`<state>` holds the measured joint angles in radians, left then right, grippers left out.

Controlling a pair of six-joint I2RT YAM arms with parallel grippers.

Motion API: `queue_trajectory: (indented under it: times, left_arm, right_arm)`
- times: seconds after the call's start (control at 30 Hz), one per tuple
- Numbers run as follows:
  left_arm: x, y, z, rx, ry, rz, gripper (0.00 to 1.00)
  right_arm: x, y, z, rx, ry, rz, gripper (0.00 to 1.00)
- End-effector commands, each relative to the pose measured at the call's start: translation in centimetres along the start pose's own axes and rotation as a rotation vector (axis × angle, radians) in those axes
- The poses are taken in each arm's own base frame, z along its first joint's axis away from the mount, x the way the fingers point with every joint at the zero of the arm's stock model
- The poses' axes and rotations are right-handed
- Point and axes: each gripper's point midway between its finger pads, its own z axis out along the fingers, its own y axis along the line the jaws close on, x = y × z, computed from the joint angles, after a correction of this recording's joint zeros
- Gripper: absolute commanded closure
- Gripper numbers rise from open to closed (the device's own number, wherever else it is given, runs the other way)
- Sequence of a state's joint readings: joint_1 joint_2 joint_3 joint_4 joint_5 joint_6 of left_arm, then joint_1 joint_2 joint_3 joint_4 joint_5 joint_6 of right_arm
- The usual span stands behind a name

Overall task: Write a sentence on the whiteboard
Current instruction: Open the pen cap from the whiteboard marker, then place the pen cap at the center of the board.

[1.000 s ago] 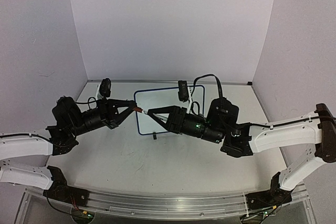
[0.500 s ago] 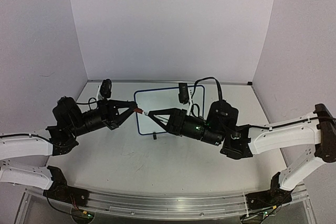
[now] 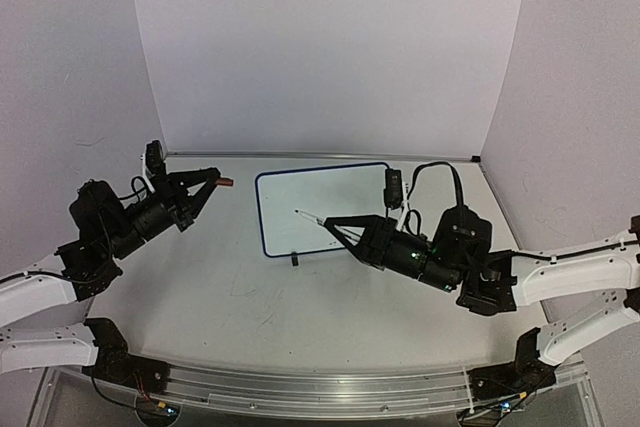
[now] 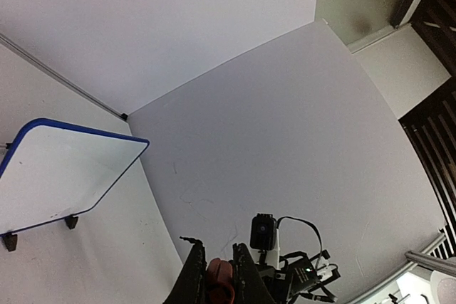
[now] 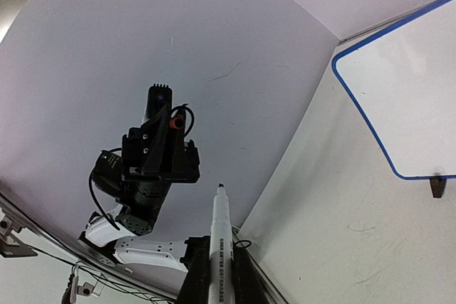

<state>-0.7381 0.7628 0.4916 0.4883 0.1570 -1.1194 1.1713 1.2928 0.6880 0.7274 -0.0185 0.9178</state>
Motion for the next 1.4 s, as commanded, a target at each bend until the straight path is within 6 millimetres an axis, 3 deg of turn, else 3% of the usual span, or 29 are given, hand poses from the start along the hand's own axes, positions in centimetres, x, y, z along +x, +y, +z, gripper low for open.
queue_trajectory:
  times: [0.0,0.17,0.3,0.47,0.7,0.8,1.17,1.3,1.37]
  left_arm:
    - [-0.6,3.8,-0.8,-0.236,0.027,0.055,1.0]
    - [2.9,13.6,-4.9,-0.675,0.343,0.101,1.0]
    - [7.0,18.5,-7.2,-0.803,0.596,0.118,1.0]
    - [9.0,23.5,-8.3,-0.941,0.778,0.139,1.0]
    - [8.7,25.8,-8.0,-1.031,0.866,0.199,1.0]
    - [9.1,26.6,-8.3,-1.049,0.891,0.192,0.91]
    - [8.4,26.4,-8.5,-1.063,0.849,0.221,0.2]
    - [7.9,26.0,-8.6,-1.072,0.836,0.239,0.01]
    - [7.4,25.6,-8.7,-1.079,0.823,0.254,0.01]
  right_arm:
    - [-1.6,-0.4,-1.7,0.099,-0.03,-0.059,1.0]
    - [-3.1,-1.6,-3.1,0.265,0.04,-0.167,1.0]
    - [-4.5,-2.9,-3.5,0.229,0.095,-0.108,1.0]
    - [-4.3,-4.2,-3.1,0.248,0.138,-0.109,1.0]
    - [-2.8,-6.1,-2.5,0.297,0.202,-0.093,1.0]
    - [-2.1,-6.8,-2.5,0.318,0.232,-0.098,1.0]
    - [-1.7,-7.2,-3.5,0.326,0.237,-0.103,1.0]
    - [-1.7,-7.3,-3.8,0.335,0.235,-0.103,1.0]
    - [-1.7,-7.4,-3.9,0.339,0.234,-0.105,1.0]
